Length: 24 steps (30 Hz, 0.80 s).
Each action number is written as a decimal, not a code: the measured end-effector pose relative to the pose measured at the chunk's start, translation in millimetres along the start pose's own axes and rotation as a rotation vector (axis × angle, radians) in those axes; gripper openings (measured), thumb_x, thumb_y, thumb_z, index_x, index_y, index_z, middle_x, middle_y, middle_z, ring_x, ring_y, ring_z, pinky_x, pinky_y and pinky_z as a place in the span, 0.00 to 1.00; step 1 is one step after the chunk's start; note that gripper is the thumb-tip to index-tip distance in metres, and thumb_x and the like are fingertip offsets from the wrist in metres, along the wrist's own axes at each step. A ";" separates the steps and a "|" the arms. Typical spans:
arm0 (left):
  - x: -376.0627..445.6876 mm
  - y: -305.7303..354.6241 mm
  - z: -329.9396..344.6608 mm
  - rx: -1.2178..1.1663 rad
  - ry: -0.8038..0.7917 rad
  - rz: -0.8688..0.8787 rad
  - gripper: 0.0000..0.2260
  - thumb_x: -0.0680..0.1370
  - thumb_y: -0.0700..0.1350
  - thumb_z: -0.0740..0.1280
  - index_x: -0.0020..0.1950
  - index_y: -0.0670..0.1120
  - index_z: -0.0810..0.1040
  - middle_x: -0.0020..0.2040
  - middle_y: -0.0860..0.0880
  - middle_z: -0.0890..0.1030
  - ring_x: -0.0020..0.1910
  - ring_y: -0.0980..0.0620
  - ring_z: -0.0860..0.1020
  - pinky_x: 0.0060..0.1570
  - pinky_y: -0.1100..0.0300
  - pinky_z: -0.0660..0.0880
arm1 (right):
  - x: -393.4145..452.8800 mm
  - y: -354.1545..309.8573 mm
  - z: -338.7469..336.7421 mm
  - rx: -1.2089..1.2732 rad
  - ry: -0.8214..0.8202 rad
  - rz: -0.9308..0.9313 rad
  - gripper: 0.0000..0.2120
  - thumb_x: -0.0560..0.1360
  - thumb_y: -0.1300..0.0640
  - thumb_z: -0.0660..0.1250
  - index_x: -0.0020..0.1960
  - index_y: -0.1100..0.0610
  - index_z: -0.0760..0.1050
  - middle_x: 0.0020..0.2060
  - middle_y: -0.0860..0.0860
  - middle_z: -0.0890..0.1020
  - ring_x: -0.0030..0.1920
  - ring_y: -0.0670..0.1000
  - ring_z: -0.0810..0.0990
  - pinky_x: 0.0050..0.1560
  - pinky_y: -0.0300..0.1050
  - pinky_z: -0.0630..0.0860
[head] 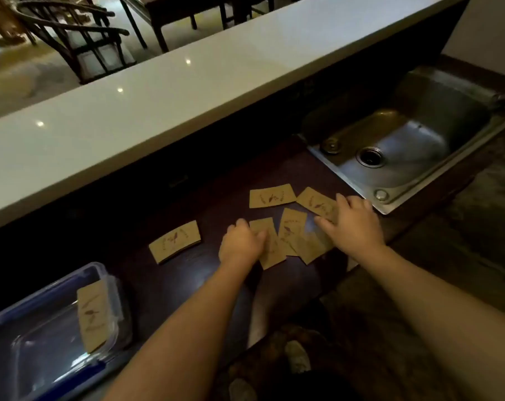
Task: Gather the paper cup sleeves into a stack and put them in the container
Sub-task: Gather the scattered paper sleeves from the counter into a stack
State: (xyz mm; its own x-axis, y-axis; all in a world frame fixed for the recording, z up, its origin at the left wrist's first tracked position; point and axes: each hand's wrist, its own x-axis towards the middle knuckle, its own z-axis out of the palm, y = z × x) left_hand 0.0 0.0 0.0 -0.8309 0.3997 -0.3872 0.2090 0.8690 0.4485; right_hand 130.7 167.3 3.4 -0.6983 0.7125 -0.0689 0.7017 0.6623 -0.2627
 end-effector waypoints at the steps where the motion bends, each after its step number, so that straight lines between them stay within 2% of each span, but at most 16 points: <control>1: 2.7 4.2 3.5 -0.013 -0.021 -0.053 0.29 0.75 0.61 0.63 0.67 0.43 0.68 0.65 0.40 0.72 0.61 0.40 0.73 0.58 0.46 0.74 | -1.2 4.4 2.7 0.003 -0.006 0.043 0.37 0.72 0.36 0.64 0.70 0.61 0.64 0.64 0.62 0.72 0.63 0.63 0.67 0.58 0.56 0.69; 6: 12.8 18.7 18.1 -0.070 -0.066 -0.307 0.41 0.68 0.68 0.66 0.70 0.40 0.63 0.69 0.39 0.69 0.66 0.38 0.70 0.60 0.46 0.72 | -15.4 15.4 23.6 0.019 -0.103 0.200 0.46 0.64 0.27 0.64 0.65 0.63 0.67 0.60 0.60 0.71 0.60 0.60 0.67 0.58 0.54 0.69; 10: 16.7 21.9 27.9 -0.074 -0.080 -0.349 0.48 0.65 0.72 0.65 0.71 0.39 0.59 0.70 0.38 0.65 0.67 0.37 0.68 0.60 0.46 0.70 | -22.8 19.1 37.3 0.014 -0.120 0.254 0.49 0.61 0.24 0.63 0.64 0.63 0.68 0.59 0.59 0.72 0.59 0.59 0.68 0.57 0.52 0.70; 14: 19.2 22.4 33.2 -0.040 -0.057 -0.374 0.48 0.62 0.71 0.70 0.68 0.40 0.60 0.67 0.39 0.67 0.65 0.38 0.69 0.59 0.45 0.71 | -24.5 15.2 44.8 -0.014 -0.071 0.250 0.48 0.60 0.24 0.63 0.63 0.61 0.68 0.58 0.58 0.72 0.58 0.57 0.69 0.56 0.51 0.71; 20: 21.2 19.7 35.1 -0.123 -0.017 -0.385 0.44 0.62 0.61 0.77 0.67 0.39 0.62 0.67 0.39 0.69 0.66 0.38 0.69 0.60 0.45 0.71 | -23.6 9.1 49.1 0.025 -0.059 0.234 0.42 0.62 0.28 0.67 0.62 0.60 0.69 0.58 0.57 0.73 0.59 0.57 0.69 0.56 0.51 0.71; 24: 18.1 15.4 34.3 -0.186 0.080 -0.272 0.39 0.62 0.53 0.80 0.63 0.41 0.63 0.65 0.38 0.71 0.63 0.37 0.72 0.59 0.44 0.73 | -20.9 5.2 46.1 0.090 -0.071 0.280 0.42 0.61 0.31 0.72 0.62 0.60 0.68 0.59 0.58 0.72 0.60 0.57 0.69 0.57 0.50 0.71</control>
State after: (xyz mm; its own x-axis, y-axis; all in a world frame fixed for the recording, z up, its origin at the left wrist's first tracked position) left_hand 5.9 30.6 -27.7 -0.8828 0.1298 -0.4514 -0.1174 0.8696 0.4796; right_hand 142.4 145.1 -40.9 -0.4899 0.8444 -0.2165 0.8550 0.4170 -0.3083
